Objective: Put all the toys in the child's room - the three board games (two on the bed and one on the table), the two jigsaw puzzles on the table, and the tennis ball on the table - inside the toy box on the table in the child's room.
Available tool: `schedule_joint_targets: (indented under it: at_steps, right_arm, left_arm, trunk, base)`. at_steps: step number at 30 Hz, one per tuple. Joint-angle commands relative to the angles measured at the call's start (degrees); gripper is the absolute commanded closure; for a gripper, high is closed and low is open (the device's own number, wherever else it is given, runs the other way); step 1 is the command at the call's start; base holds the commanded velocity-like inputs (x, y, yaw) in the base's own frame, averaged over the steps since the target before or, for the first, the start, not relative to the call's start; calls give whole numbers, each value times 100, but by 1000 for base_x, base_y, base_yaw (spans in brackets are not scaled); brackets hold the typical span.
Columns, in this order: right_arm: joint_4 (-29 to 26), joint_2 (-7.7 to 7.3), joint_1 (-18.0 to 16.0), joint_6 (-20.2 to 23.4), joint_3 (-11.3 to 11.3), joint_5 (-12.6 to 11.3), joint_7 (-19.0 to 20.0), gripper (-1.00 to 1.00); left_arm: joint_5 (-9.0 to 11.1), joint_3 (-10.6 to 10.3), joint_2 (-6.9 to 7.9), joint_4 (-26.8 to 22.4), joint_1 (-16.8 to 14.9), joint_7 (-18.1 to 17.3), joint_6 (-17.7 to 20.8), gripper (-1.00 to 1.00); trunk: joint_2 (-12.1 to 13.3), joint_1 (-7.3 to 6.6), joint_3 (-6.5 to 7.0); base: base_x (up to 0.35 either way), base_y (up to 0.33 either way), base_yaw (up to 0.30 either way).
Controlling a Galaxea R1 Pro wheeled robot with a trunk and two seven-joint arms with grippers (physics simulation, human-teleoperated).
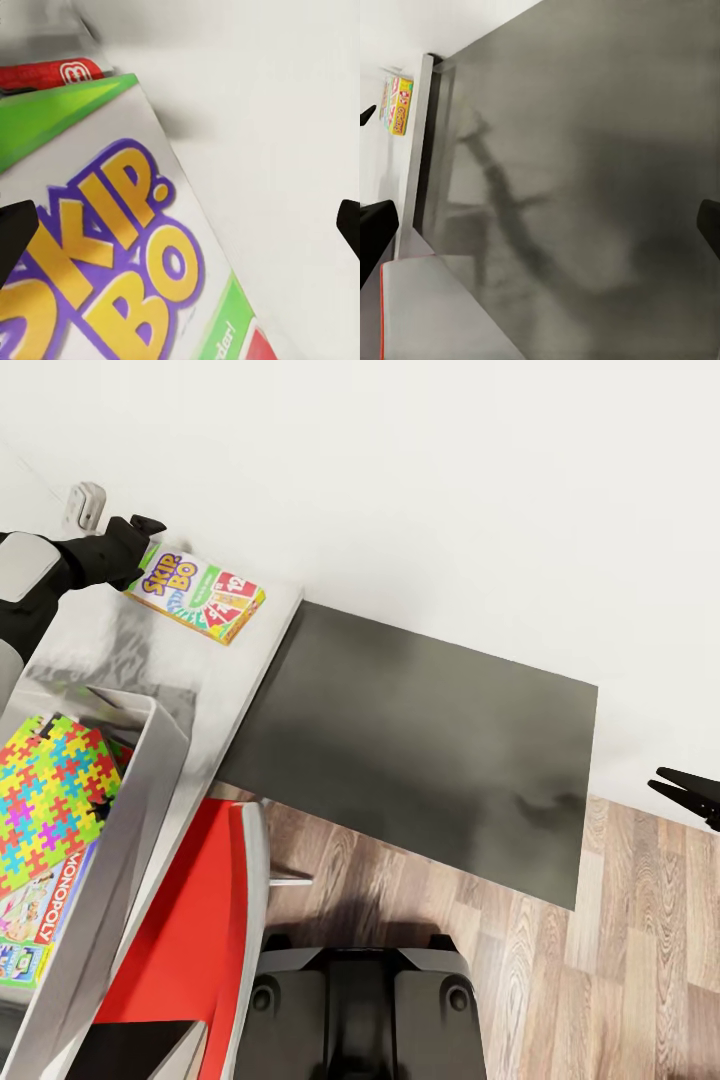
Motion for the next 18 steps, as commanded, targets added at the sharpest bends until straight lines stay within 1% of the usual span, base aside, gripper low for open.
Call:
schedule_joint_targets:
  at_steps: [1,18]
  right_arm:
    - [2,-1,-5,28,-2,-1,12,-100]
    - [2,-1,-5,33,-2,-1,12,-100]
  left_arm:
    - [54,-30,6,-6,-4,30,8,-100]
    - [58,-11,13,-2,-4,36,9,-100]
  trunk:
    - [-9,3,-6]
    - [-9,3,-5]
  base:
    - [0,0,-11]
    - [0,0,-4]
